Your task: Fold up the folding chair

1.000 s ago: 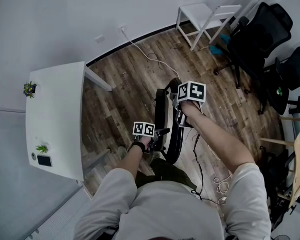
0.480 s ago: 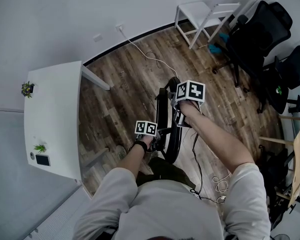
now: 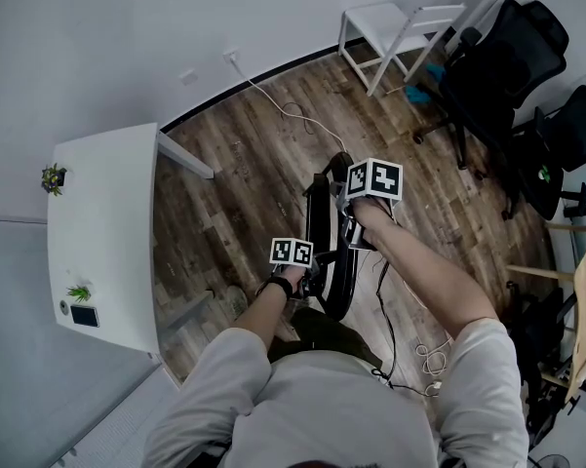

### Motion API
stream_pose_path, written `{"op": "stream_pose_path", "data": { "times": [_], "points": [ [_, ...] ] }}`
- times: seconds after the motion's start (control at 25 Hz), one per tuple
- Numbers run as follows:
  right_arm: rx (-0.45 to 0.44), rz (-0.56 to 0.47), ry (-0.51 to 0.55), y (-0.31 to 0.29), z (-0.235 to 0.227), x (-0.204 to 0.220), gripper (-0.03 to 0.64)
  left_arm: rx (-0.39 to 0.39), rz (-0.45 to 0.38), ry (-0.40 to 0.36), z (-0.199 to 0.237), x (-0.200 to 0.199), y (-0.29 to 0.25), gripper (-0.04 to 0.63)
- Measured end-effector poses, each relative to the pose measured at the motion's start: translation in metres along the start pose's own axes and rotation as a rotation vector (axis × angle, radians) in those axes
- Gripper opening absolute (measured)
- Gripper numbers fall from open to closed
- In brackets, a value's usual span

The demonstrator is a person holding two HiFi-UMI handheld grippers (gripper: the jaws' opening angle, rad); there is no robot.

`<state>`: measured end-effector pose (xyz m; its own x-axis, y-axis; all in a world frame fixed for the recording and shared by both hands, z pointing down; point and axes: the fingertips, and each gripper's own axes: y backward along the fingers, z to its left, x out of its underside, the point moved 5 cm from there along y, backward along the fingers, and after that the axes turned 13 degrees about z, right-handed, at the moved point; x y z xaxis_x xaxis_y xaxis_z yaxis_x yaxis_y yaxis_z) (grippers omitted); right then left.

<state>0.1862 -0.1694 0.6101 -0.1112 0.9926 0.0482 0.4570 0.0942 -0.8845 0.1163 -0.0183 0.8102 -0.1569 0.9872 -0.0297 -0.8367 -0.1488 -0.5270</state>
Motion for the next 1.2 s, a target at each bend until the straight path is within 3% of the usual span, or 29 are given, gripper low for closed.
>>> {"op": "stream_pose_path", "data": {
  "times": [0.32,0.56,0.8,1.2],
  "points": [
    [0.001,-0.005,-0.001,-0.003,0.002,0.0,0.169,-0.088,0.045,-0.039,0.002,0.0,-0.008,0.357],
    [-0.021,0.003,-0.008,0.0,-0.003,0.0,0.178,-0.065,0.075,-0.049,0.0,0.001,-0.011,0.356],
    [-0.034,0.037,0.021,0.001,-0.007,-0.001,0.179,-0.01,0.04,-0.044,-0.001,0.0,-0.007,0.356],
    [-0.038,0.065,0.049,-0.002,-0.003,-0.003,0.187,-0.049,-0.074,-0.072,-0.003,-0.011,0.012,0.394]
  ]
}}
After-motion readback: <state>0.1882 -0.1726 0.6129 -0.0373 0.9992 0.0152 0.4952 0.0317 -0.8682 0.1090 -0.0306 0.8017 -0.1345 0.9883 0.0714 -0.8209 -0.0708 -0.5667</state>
